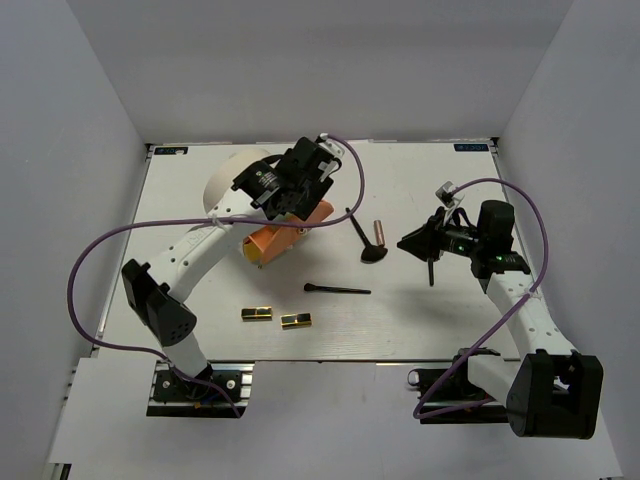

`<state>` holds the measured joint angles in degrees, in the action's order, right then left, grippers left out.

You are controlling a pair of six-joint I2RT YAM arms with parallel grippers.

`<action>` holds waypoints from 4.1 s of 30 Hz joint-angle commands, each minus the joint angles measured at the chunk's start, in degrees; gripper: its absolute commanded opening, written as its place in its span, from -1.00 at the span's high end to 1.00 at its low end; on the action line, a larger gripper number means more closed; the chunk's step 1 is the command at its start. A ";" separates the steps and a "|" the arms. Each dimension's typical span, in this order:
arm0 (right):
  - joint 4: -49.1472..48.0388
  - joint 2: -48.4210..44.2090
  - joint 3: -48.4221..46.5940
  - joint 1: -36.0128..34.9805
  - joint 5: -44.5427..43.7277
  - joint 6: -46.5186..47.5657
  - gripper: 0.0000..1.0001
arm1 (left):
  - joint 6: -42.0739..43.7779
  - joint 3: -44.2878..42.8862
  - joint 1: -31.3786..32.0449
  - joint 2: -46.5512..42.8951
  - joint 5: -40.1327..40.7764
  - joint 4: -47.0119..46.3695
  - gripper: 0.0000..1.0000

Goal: Organize the makeup

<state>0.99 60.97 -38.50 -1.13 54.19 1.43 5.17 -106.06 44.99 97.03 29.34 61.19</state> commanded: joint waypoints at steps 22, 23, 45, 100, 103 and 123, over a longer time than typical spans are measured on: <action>5.85 14.87 -18.42 -13.08 17.54 38.28 1.00 | -21.93 3.91 -0.08 -22.57 3.61 -12.14 0.61; 5.43 16.88 -19.67 -14.24 15.87 39.51 1.00 | -25.70 8.46 -0.08 -24.68 3.96 -12.41 0.49; 6.74 37.29 -42.00 -33.41 -9.11 40.93 1.00 | -43.40 27.05 -0.08 -45.79 6.78 -7.57 -0.48; -15.67 40.10 -32.16 -36.49 -18.68 -9.94 -0.31 | -46.83 35.13 -0.08 -49.66 5.73 -10.91 -0.68; -16.90 41.68 -32.69 -36.67 -19.91 -15.40 -0.23 | -47.01 35.22 -0.08 -50.01 5.73 -10.83 -0.69; -20.94 47.31 -32.86 -37.28 -21.50 -39.75 -0.22 | -47.27 34.78 -0.08 -49.84 6.08 -9.86 -0.69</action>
<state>-16.95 107.26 -69.87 -37.93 33.21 -34.41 -41.58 -70.85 45.10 47.55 35.35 50.98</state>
